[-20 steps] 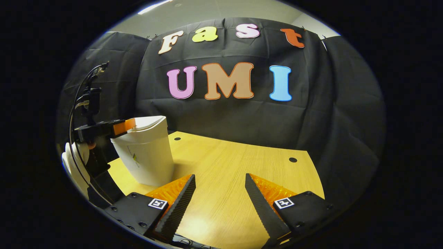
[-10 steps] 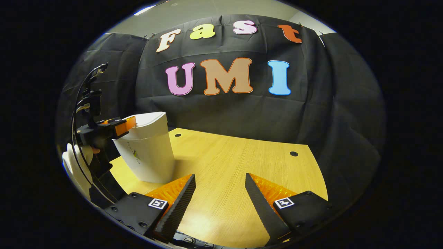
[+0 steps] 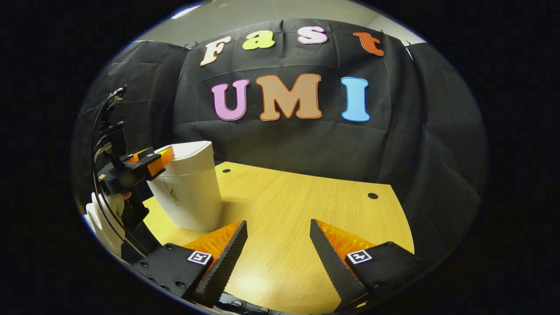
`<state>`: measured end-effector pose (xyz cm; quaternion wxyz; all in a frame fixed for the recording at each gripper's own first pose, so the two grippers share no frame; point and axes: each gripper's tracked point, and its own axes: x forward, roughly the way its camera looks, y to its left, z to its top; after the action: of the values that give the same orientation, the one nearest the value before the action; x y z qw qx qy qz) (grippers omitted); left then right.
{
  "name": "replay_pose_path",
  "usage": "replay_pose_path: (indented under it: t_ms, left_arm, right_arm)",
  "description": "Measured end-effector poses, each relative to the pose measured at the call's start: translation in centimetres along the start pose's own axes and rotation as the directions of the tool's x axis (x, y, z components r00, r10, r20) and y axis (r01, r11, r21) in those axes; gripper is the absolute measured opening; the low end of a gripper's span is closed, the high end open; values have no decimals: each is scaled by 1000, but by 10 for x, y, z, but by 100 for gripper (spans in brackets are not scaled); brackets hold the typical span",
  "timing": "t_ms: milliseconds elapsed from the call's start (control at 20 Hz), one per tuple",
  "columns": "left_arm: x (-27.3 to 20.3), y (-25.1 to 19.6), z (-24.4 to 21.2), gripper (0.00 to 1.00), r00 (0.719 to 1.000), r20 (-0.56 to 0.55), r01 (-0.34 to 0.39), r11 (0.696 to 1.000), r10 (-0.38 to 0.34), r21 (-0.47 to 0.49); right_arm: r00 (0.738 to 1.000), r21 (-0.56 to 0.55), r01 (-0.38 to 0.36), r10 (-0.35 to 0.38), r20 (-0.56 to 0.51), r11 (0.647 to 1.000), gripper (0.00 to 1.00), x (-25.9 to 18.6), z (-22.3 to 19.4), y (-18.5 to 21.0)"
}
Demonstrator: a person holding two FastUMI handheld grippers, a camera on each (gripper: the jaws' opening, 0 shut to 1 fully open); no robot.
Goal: Press the lid of the desktop garbage bin to open it, pick up the crumpled paper on the desktop and throw it into the bin, then pick up the pop can on the desktop and drop it into the bin, and finally close the garbage bin lid.
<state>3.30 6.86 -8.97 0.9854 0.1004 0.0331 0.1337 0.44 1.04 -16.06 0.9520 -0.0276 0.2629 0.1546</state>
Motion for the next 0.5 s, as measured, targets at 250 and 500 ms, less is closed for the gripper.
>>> replay_pose_path:
  t_ms: [250,500]
  left_arm:
    - [0,5,10,90,1000,11,-20,999,20,-41]
    - [-5,5,39,92,999,51,2,999,0,-44]
  right_arm:
    - [1000,2,4,-4,2,1000,96,-1,-1,1]
    - [1000,12,1,-1,14,1000,96,0,2,6]
